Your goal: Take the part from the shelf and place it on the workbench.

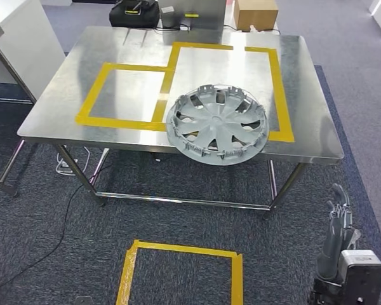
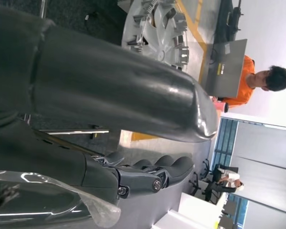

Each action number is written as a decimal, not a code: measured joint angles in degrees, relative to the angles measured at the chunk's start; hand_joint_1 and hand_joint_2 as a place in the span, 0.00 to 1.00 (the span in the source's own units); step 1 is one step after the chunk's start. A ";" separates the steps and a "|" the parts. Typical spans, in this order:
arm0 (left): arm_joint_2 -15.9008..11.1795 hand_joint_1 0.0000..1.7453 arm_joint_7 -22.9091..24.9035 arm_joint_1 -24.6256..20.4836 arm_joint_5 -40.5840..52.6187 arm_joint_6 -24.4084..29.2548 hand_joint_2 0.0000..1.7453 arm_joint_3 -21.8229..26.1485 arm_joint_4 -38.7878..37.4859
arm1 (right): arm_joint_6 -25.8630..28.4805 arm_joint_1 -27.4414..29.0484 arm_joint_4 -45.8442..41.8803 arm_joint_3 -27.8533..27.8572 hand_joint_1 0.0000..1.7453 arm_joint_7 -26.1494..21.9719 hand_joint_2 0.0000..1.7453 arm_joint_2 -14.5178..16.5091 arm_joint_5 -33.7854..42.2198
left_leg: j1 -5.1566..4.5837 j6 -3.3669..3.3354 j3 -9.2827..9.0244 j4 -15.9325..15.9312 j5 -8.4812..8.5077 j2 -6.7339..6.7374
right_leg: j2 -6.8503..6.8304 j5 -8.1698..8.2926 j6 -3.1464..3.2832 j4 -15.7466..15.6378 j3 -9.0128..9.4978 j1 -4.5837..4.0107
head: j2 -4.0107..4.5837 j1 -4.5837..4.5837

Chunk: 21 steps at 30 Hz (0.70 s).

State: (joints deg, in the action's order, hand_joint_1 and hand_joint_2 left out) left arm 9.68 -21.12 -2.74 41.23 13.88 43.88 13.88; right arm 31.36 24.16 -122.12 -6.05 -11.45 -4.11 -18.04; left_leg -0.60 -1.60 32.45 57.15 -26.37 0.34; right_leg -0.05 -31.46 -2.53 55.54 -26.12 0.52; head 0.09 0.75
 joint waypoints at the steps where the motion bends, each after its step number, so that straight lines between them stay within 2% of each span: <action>1: -0.02 0.00 -0.04 -0.02 0.04 -0.18 0.00 0.03 -0.01 | -0.18 0.01 0.00 -0.01 0.00 0.03 0.00 0.00 0.19 | -0.06 0.31 0.19 0.05 0.28 -0.02 | 0.05 0.12 0.22 -0.19 -0.03 -0.05 | 0.00 -0.01; 3: -0.13 0.00 -0.26 -0.01 0.04 -0.43 0.00 0.15 -0.01 | -0.57 0.00 0.01 -0.01 0.00 0.02 0.00 0.00 0.86 | -0.04 0.93 0.58 0.54 0.03 -0.09 | -0.03 0.51 0.94 -0.35 -0.79 0.12 | 0.00 -0.04; 4: -0.19 0.00 -0.41 0.00 0.04 -0.46 0.00 0.21 -0.01 | -0.74 -0.03 0.01 -0.01 0.00 -0.02 0.00 0.00 1.32 | 0.00 1.25 1.08 1.73 -1.06 -0.14 | -0.12 0.77 1.41 -0.46 -1.14 0.21 | 0.00 -0.09; 5: -0.24 0.00 -0.53 0.00 0.06 -0.46 0.00 0.27 -0.01 | -0.88 -0.07 0.01 0.00 0.00 -0.10 0.00 0.00 1.82 | 0.08 1.58 2.05 4.21 -2.96 -0.18 | -0.22 1.06 1.89 -0.56 -1.37 0.30 | 0.00 -0.14; 7: -0.31 0.00 -0.62 0.02 0.11 -0.44 0.00 0.32 -0.01 | -1.08 -0.10 0.01 0.01 0.00 -0.32 0.00 0.00 2.64 | 0.31 2.07 4.83 11.88 -7.50 -0.20 | -0.30 1.57 2.40 -0.47 -1.79 0.21 | 0.00 -0.21; 8: -0.33 0.00 -0.63 0.05 0.15 -0.42 0.00 0.35 -0.01 | -1.18 -0.11 0.02 0.02 0.00 -0.42 0.00 0.00 2.98 | 0.41 2.20 5.89 15.27 -8.90 -0.20 | -0.27 1.80 2.48 -0.40 -1.99 0.16 | 0.00 -0.21; 9: -0.35 0.00 -0.63 0.07 0.19 -0.39 0.00 0.38 -0.01 | -1.29 -0.11 0.04 0.02 0.00 -0.47 0.00 0.00 3.23 | 0.45 2.23 6.12 16.89 -9.09 -0.20 | -0.17 1.99 2.46 -0.29 -2.26 0.13 | 0.00 -0.22; 10: -0.36 0.00 -0.63 0.08 0.24 -0.35 0.00 0.41 -0.01 | -1.38 -0.13 0.06 0.02 0.00 -0.51 0.00 0.00 3.42 | 0.47 2.16 5.29 16.19 -8.08 -0.22 | -0.04 2.11 2.43 -0.16 -2.47 0.11 | 0.00 -0.22; 12: -0.39 0.00 -0.62 0.08 0.37 -0.29 0.00 0.48 -0.01 | -1.51 -0.19 0.07 0.01 0.00 -0.55 0.00 0.00 3.57 | 0.45 1.70 1.21 9.09 -4.22 -0.55 | 0.29 2.16 2.37 0.15 -2.70 0.07 | 0.00 -0.23; 14: -0.49 0.00 -0.61 0.08 0.58 -0.25 0.00 0.63 -0.01 | -1.61 -0.38 0.11 -0.01 0.00 -0.56 0.00 0.00 3.61 | 0.39 1.08 -2.37 2.20 -2.16 -1.45 | 0.66 2.28 2.03 0.48 -3.12 -0.02 | 0.00 -0.20; 16: -0.56 0.00 -0.60 0.07 0.75 -0.22 0.00 0.77 -0.01 | -1.66 -0.59 0.15 -0.01 0.00 -0.57 0.00 0.00 3.62 | 0.25 0.68 -3.12 0.19 -2.26 -1.86 | 1.05 2.66 1.37 0.62 -3.71 0.00 | 0.00 -0.20; 18: -0.52 0.00 -0.59 0.03 0.79 -0.22 0.00 0.80 -0.01 | -1.66 -0.67 0.17 -0.01 0.00 -0.57 0.00 0.00 3.62 | 0.45 0.25 -2.93 -0.54 -2.15 -1.37 | 1.25 2.68 0.73 0.82 -4.29 -0.05 | 0.00 -0.17; 20: -0.49 0.00 -0.59 0.00 0.81 -0.22 0.00 0.85 -0.01 | -1.70 -0.83 0.20 -0.05 0.00 -0.59 0.00 -0.01 3.61 | 0.81 -0.33 -2.74 -1.22 -1.78 -0.81 | 0.98 0.54 0.25 3.81 -6.01 -0.06 | 0.00 0.03; 21: -0.47 0.00 -0.59 0.00 0.84 -0.23 0.00 0.87 -0.01 | -1.73 -0.92 0.25 -0.08 0.00 -0.58 0.00 -0.01 3.61 | 0.86 -0.53 -2.57 -1.31 -1.59 -0.52 | 0.77 -1.39 0.03 7.10 -7.60 0.04 | 0.00 0.10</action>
State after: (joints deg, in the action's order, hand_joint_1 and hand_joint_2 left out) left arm 9.21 -21.71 -2.74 42.06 13.65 44.76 13.88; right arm 29.64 23.24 -121.87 -6.13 -12.04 -4.12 -14.43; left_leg 0.26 -2.13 29.89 55.84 -27.96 -0.18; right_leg 0.72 -32.85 -2.51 62.64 -33.72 0.56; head 0.09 0.85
